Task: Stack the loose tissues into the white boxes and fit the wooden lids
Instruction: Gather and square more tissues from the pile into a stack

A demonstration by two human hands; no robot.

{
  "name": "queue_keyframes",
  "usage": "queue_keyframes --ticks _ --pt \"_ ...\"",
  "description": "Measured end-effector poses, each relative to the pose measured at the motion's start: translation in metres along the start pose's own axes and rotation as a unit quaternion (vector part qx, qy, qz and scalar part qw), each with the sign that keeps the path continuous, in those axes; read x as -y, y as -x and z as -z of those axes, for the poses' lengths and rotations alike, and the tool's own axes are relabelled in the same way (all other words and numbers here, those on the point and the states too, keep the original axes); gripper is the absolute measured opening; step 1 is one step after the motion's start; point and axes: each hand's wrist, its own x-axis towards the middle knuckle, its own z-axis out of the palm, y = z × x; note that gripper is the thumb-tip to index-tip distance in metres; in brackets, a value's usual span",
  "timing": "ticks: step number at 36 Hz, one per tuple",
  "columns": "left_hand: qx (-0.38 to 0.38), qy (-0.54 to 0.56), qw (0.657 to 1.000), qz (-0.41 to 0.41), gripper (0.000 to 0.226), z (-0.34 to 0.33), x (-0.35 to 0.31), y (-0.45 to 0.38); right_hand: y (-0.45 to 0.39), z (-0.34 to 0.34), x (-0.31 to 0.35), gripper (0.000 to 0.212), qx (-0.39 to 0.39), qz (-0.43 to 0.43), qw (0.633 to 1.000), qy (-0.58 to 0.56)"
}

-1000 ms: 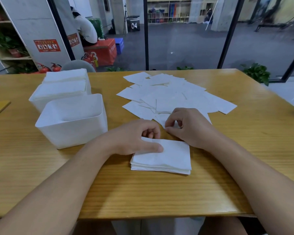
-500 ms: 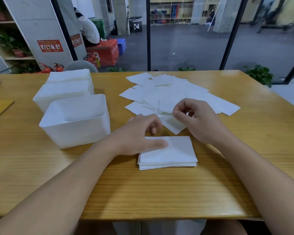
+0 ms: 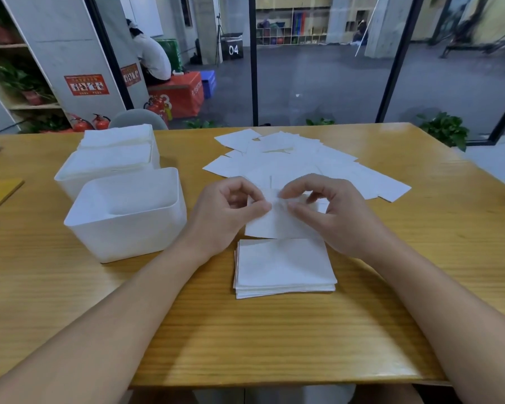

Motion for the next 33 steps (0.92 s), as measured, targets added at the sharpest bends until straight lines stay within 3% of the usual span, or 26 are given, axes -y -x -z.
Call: queue_keyframes --ticks 5,8,11,15,18,21,27,33 --pt "0.013 0.044 0.999 -0.019 0.038 0.002 -0.002 0.001 0.001 -0.001 -0.002 0.047 0.02 0.002 0.995 0.093" --pt "0.024 0.048 0.998 -0.019 0.058 0.004 -0.002 0.002 -0.001 0.0 -0.005 0.037 -0.007 -0.046 0.994 0.101" --pt "-0.002 0.031 0.999 -0.017 0.043 0.007 -0.001 0.001 -0.003 0.004 -0.006 0.007 -0.044 -0.065 0.993 0.085" --pt "-0.016 -0.007 1.0 -0.008 0.014 0.008 -0.002 0.001 -0.003 0.008 -0.006 0.018 -0.05 -0.048 0.998 0.006" --pt "-0.02 -0.019 1.0 -0.003 0.012 0.009 -0.003 0.001 -0.005 0.011 -0.002 0.011 -0.043 -0.07 0.995 -0.063" --pt "0.011 -0.015 0.999 0.028 0.016 0.017 -0.004 0.0 -0.004 0.022 -0.003 0.008 0.01 -0.116 0.987 -0.115" --pt "0.191 -0.063 0.971 0.125 0.015 0.029 -0.01 0.003 0.003 0.036 -0.003 0.013 0.225 -0.188 0.953 -0.078" --pt "0.26 -0.129 0.947 0.139 0.02 0.028 -0.011 0.005 0.005 0.033 0.002 0.011 0.24 -0.189 0.951 -0.044"
